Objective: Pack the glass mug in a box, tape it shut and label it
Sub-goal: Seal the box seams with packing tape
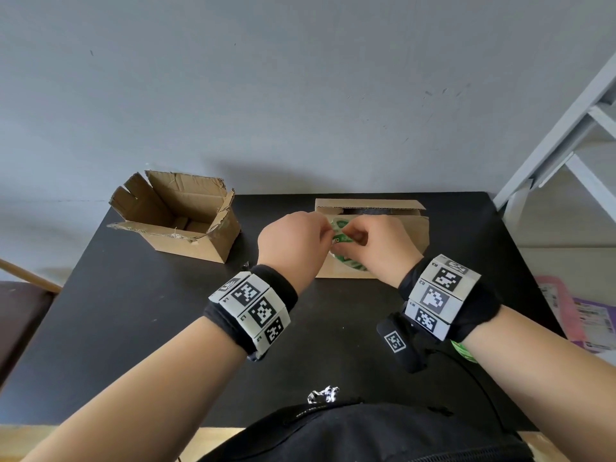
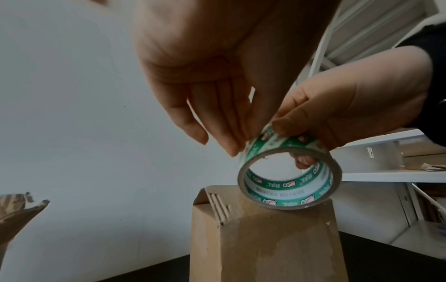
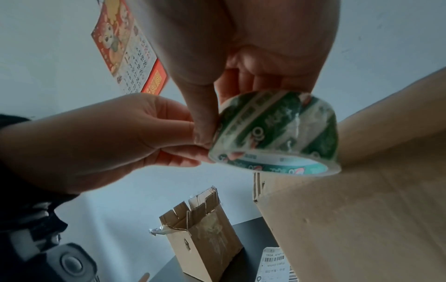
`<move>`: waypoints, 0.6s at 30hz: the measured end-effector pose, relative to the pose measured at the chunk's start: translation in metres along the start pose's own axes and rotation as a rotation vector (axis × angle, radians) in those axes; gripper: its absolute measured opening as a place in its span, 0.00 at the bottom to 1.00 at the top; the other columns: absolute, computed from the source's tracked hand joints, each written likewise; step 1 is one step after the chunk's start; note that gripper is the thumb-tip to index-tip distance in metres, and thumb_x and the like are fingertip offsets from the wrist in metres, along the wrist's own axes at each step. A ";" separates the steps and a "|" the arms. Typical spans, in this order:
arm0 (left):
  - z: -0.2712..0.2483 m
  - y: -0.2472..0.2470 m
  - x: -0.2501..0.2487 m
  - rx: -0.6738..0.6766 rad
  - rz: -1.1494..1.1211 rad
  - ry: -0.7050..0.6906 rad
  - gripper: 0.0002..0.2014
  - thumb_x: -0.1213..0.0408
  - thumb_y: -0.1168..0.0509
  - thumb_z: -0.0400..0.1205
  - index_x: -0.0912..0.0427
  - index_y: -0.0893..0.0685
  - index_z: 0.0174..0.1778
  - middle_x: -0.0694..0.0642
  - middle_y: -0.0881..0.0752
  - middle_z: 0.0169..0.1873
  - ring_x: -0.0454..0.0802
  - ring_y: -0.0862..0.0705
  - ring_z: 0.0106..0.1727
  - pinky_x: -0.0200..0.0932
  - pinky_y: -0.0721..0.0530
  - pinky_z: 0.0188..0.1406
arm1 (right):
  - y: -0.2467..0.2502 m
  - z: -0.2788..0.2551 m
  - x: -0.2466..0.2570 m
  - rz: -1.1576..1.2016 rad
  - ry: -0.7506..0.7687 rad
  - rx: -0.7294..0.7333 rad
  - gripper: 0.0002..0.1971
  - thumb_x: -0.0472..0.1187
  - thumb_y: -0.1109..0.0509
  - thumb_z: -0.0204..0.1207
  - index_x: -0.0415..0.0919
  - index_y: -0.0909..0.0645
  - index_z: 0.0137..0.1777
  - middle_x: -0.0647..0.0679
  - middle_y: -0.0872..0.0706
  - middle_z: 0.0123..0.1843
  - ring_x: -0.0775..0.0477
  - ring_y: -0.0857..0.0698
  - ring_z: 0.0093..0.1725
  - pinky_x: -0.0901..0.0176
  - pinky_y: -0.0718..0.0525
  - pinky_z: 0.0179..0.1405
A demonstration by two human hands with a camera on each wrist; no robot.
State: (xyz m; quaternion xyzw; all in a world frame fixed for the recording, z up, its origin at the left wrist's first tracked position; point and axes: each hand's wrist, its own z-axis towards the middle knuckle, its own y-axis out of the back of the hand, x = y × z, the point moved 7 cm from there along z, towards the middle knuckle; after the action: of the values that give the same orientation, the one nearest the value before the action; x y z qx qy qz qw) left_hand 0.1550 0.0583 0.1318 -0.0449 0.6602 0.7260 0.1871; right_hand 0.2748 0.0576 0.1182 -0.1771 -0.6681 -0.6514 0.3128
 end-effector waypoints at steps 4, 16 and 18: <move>0.003 0.000 -0.002 -0.004 0.066 -0.009 0.12 0.55 0.46 0.84 0.51 0.17 0.51 0.49 0.14 0.47 0.51 0.16 0.46 0.45 0.20 0.39 | 0.001 -0.001 0.001 -0.030 0.008 0.011 0.15 0.49 0.25 0.71 0.39 0.15 0.52 0.47 0.12 0.48 0.49 0.16 0.46 0.54 0.18 0.50; 0.007 -0.006 0.002 0.069 -0.150 -0.018 0.05 0.57 0.38 0.79 0.52 0.21 0.41 0.49 0.15 0.41 0.49 0.17 0.44 0.45 0.20 0.39 | 0.003 -0.002 -0.004 0.012 0.008 0.100 0.17 0.47 0.24 0.71 0.40 0.15 0.56 0.49 0.14 0.50 0.55 0.19 0.43 0.75 0.27 0.36; 0.009 -0.007 0.008 0.081 -0.220 0.003 0.04 0.57 0.37 0.78 0.52 0.21 0.39 0.48 0.16 0.38 0.48 0.17 0.42 0.47 0.18 0.40 | 0.000 -0.005 -0.005 0.029 0.027 0.187 0.17 0.47 0.26 0.73 0.41 0.17 0.60 0.49 0.14 0.52 0.53 0.17 0.48 0.67 0.24 0.44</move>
State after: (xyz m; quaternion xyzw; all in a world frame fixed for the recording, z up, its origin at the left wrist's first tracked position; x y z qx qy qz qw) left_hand 0.1514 0.0689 0.1234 -0.1106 0.6805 0.6736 0.2666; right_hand 0.2798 0.0536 0.1150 -0.1477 -0.7192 -0.5840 0.3463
